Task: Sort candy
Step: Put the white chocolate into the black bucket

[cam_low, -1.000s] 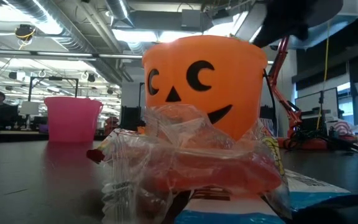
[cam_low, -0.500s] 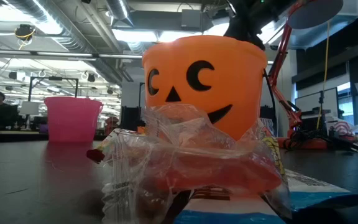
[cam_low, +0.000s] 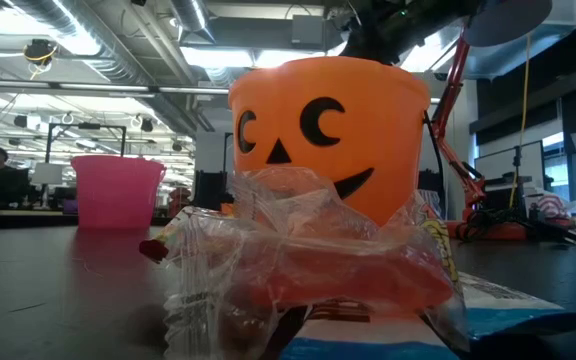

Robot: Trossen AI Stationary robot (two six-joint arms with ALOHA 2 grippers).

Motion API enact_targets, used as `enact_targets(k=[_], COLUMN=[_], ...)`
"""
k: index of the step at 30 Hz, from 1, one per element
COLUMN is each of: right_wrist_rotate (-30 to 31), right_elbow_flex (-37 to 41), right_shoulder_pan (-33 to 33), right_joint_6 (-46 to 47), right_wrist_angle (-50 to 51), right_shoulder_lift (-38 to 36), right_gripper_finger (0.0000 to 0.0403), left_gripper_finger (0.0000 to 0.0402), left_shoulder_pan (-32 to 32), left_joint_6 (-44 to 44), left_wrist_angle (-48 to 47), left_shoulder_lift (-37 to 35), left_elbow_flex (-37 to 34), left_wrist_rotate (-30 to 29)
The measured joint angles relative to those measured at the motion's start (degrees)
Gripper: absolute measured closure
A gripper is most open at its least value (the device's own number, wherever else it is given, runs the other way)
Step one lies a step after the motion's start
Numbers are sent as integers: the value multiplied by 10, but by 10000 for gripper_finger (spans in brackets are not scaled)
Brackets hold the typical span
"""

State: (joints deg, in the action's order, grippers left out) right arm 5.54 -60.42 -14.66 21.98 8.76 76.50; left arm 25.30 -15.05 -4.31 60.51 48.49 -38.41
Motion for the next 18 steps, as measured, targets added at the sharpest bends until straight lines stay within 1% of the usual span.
enact_targets(k=[2,5,7,10,14,18], right_wrist_rotate=[-4,-36,-63,-87,-97,-96], right_elbow_flex=[0,0,0,0,0,0], right_shoulder_pan=[0,0,2,25,93,188], right_joint_6=[-6,-14,-11,-9,-11,-13], right_wrist_angle=[-2,0,1,4,22,62], right_shoulder_lift=[0,-11,-25,-53,-95,-126], right_gripper_finger=[285,253,240,234,233,233], left_gripper_finger=[205,205,205,205,205,205], left_shoulder_pan=[0,0,0,0,0,0], left_joint_6=[0,-4,-9,-9,-10,-11], left_wrist_angle=[0,3,3,3,3,3], left_shoulder_lift=[0,0,0,0,0,0], left_elbow_flex=[0,0,0,0,0,0], left_wrist_rotate=[0,8,12,13,13,13])
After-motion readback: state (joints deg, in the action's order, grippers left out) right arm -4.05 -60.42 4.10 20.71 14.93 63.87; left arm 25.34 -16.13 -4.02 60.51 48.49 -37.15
